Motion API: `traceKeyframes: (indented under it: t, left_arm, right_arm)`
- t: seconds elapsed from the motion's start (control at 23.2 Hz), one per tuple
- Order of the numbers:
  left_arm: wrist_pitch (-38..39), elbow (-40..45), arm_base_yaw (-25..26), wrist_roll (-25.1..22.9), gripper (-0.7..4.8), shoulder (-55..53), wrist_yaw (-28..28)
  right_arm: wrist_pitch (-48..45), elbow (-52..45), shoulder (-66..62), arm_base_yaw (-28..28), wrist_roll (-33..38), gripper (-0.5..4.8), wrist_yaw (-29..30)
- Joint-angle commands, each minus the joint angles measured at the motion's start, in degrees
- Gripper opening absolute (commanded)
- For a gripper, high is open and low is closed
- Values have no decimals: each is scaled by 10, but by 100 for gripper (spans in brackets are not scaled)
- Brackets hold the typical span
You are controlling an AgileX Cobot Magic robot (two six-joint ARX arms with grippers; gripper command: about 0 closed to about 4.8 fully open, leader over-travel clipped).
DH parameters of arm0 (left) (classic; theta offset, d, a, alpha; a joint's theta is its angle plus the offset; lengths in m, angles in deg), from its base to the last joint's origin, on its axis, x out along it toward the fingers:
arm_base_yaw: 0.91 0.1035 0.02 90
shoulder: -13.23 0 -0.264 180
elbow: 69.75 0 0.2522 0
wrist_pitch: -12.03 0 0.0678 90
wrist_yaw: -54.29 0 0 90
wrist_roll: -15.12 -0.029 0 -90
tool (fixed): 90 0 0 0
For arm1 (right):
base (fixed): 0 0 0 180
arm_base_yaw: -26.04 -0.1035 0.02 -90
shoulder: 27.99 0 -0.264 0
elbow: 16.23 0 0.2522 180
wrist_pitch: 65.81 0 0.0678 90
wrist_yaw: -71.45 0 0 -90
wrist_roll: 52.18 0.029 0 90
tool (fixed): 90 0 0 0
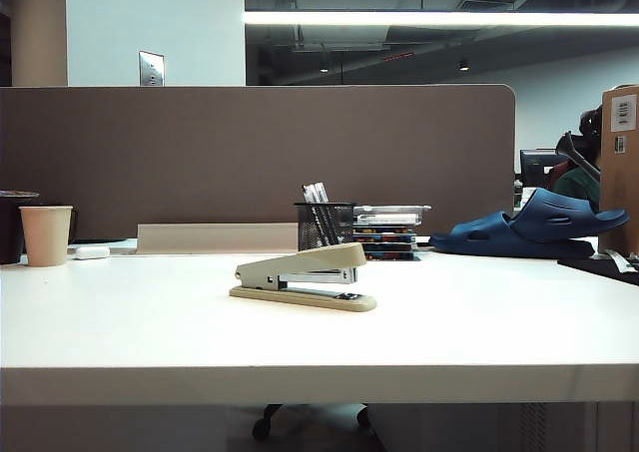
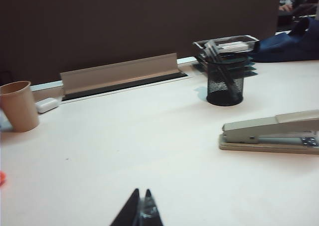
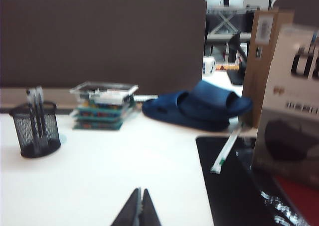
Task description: Press the stapler down.
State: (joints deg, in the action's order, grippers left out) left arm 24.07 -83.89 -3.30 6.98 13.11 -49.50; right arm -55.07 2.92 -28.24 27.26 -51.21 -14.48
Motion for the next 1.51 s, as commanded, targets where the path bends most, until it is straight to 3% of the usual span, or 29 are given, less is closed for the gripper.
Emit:
traceKeyframes:
  t: [0.04, 0.6, 0.73, 1.12, 1.51]
  left_arm:
    - [-5, -1, 0, 1, -6, 0, -35]
    - [47, -2, -1, 6, -6, 0, -192]
    - [60, -2, 0, 31, -6, 0, -201]
    - [66, -2, 0, 32, -6, 0, -200]
    - [72, -2, 0, 32, -5, 0, -199]
  right_arm:
    - [52, 46, 2, -1, -1, -9, -1]
    - [286, 282, -43, -1, -1, -9, 1]
    - [320, 338, -100, -1, -1, -9, 23]
    - [441, 531, -309, -1, 3, -9, 121]
    - [467, 681, -530, -6, 3, -9, 249]
